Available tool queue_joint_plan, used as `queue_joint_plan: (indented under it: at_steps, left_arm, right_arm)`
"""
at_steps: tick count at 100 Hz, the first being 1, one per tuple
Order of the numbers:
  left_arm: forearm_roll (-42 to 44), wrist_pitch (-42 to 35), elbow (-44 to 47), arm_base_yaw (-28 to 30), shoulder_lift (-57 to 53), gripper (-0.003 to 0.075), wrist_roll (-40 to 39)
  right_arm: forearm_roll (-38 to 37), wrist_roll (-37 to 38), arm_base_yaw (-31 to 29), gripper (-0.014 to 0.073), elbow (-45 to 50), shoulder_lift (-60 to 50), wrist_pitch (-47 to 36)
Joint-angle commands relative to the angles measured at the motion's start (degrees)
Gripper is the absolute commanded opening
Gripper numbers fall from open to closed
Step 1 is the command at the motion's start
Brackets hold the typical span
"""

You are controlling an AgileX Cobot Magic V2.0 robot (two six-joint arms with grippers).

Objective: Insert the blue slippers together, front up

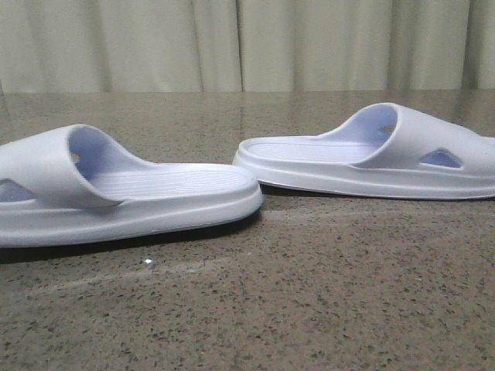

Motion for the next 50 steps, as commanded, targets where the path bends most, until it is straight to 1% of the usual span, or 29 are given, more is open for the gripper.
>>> queue_joint_plan:
  at_steps: [1,27,50]
  left_arm:
    - [-5.4,0.2,-3.3,-0.3,-1.6,0.0016,3.8]
    - [-6.5,3.0,-9.1,-0.3,-5.7,0.0016,3.8]
    - [-8.0,4.6,-12.3,-0.3,-7.5,0.0016,3.8]
  right_arm:
    - [0.5,-0.4,-0.4,0.0318,-2.0,0.9,-4.7]
    - [0.5,-0.4,-0.4,0.0318,-2.0,0.9,-5.3]
    - [0.5,-0.4,-0.4,0.0318,-2.0,1.1,-5.7]
